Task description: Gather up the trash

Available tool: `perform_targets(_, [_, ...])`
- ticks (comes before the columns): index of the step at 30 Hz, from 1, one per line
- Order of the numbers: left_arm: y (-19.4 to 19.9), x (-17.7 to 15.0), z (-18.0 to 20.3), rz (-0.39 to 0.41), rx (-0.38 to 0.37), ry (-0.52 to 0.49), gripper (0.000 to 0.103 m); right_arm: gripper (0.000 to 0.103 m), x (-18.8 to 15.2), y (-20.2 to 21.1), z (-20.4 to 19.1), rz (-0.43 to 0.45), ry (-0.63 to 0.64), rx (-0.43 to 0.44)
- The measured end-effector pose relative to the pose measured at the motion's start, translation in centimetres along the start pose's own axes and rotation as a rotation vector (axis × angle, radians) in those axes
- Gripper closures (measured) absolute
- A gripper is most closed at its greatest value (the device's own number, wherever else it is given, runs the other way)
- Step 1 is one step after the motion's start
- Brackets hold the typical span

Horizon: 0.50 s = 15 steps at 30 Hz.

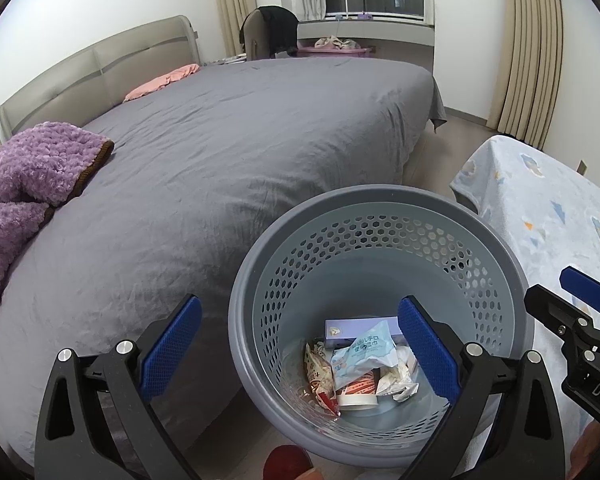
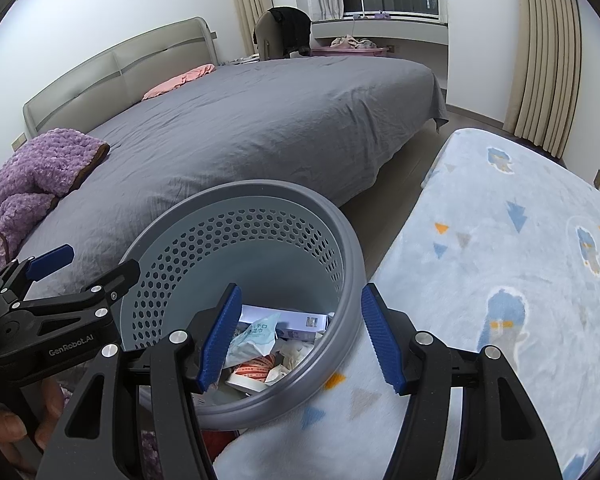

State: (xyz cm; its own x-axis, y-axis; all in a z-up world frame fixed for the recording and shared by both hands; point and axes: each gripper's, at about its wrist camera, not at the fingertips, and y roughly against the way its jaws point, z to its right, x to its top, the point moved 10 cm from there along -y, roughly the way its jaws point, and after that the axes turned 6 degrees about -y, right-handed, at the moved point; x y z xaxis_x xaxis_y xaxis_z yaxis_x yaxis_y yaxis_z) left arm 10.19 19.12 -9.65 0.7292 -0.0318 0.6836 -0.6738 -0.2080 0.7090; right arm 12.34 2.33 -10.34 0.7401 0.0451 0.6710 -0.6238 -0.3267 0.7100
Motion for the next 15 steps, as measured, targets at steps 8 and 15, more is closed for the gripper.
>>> perform_targets(8, [-0.04,0.05,0.0,-0.003,0.0,-0.001,0.007,0.043,0.01,0.07,-0.03,0.0,0.001,0.001])
perform_targets(15, [0.0,0.01,0.02,-0.001,0.009,-0.011,0.007,0.043,0.0,0.21,-0.01,0.0,0.004,0.001])
